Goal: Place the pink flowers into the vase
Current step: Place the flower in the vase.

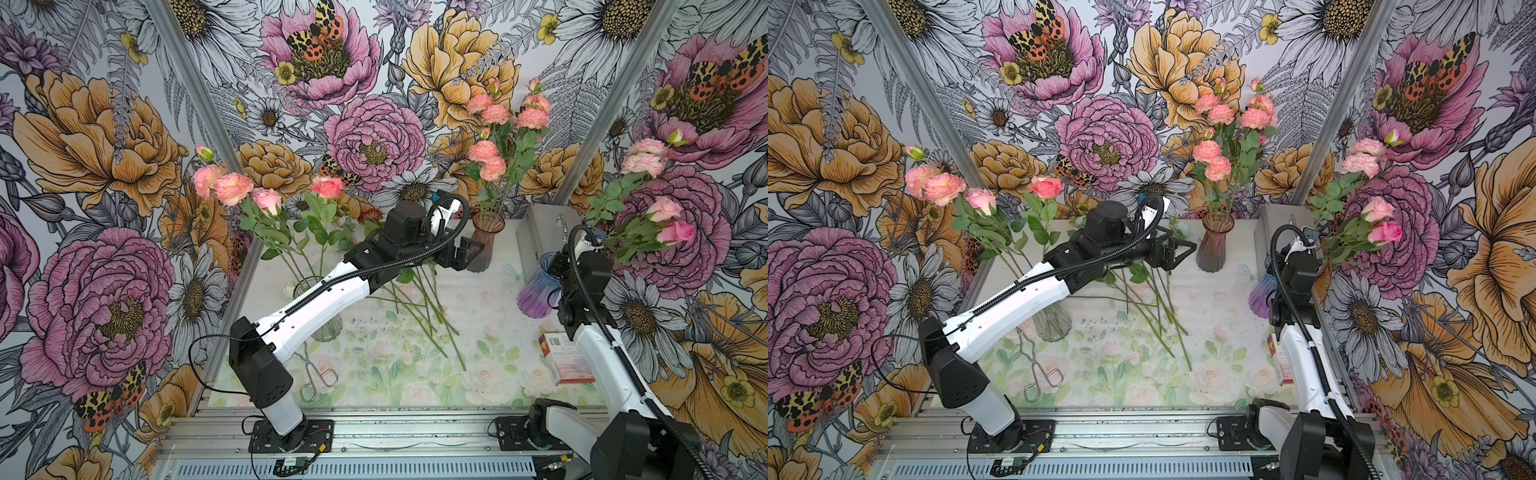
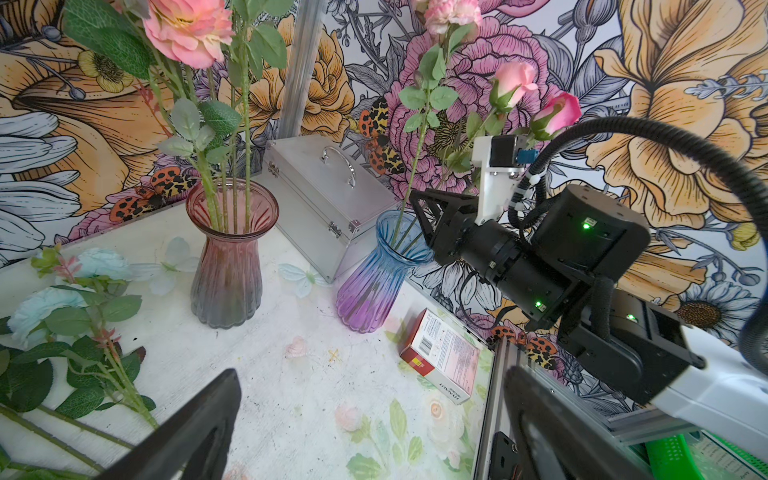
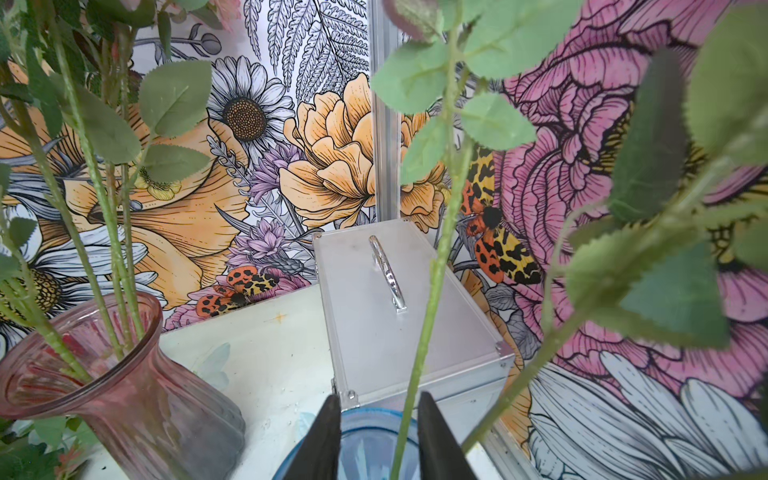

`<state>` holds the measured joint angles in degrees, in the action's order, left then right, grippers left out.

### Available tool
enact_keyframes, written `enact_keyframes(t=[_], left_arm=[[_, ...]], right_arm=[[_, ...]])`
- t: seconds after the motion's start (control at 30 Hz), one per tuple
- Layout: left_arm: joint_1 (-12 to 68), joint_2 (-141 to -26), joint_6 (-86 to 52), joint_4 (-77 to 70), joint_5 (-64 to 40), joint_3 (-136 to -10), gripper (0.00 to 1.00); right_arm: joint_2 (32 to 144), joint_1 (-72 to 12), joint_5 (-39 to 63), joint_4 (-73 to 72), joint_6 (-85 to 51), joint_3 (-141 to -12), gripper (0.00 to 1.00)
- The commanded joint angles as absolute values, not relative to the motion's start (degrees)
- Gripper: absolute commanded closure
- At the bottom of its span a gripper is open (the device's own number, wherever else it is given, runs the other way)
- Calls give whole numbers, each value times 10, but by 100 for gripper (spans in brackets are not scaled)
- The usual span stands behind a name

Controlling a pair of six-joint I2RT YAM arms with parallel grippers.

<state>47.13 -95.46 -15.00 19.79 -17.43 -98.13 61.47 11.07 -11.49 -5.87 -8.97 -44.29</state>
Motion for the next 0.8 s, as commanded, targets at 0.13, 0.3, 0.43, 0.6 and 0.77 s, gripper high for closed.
enact_keyframes(t=[0.13, 0.3, 0.43, 0.6, 0.77], left_arm=[[475, -925, -160, 201, -164, -978, 1], [475, -920, -161, 201, -157, -975, 1], [474, -917, -158, 204, -148, -975, 1], [473, -915, -162, 205, -135, -974, 1], [465, -913, -175, 205, -123, -970, 1]], right_arm=[[580, 106, -127, -36, -86, -454, 48], [565, 105, -126, -28, -89, -455, 38], [558, 100, -123, -19, -90, -460, 34], [552, 85, -123, -8, -84, -467, 27], [540, 65, -117, -5, -77, -470, 21]])
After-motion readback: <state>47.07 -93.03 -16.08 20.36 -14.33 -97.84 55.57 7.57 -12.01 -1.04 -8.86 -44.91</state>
